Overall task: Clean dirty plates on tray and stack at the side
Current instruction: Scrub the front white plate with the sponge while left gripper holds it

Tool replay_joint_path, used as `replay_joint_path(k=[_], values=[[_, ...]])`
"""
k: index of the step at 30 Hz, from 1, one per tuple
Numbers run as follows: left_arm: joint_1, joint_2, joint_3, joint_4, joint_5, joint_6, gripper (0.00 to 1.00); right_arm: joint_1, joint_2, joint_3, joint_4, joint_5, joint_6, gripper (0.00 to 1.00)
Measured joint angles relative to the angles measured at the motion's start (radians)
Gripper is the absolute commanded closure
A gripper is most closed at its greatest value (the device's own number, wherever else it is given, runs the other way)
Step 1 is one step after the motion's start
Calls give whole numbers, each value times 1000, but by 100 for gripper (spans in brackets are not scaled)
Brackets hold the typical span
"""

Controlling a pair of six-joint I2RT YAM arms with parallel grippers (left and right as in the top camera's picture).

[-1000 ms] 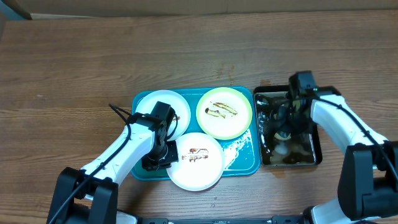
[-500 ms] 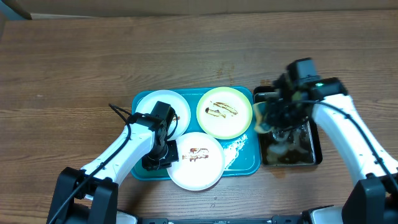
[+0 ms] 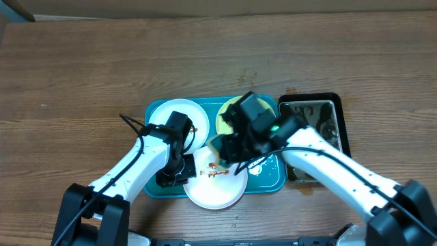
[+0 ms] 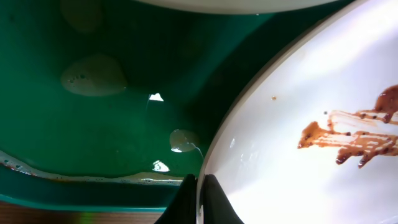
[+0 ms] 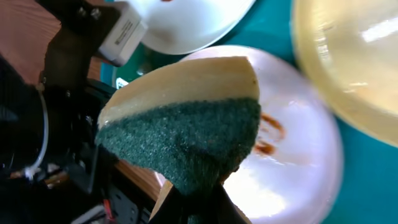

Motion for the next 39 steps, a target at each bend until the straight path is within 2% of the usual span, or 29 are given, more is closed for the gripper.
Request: replay_joint_path(k=[13,24,33,39], values=[[0,0,0,0,0,0,96,117,218,-3,172,-18,225,96],[0,0,0,0,0,0,96,146,237,-9,229,-27,327,96],[0,0,0,0,0,0,96,151,237,-121,349,-28,391,96],[0,0,0,0,3,0,96,151,237,-130,348,-15,404,96]])
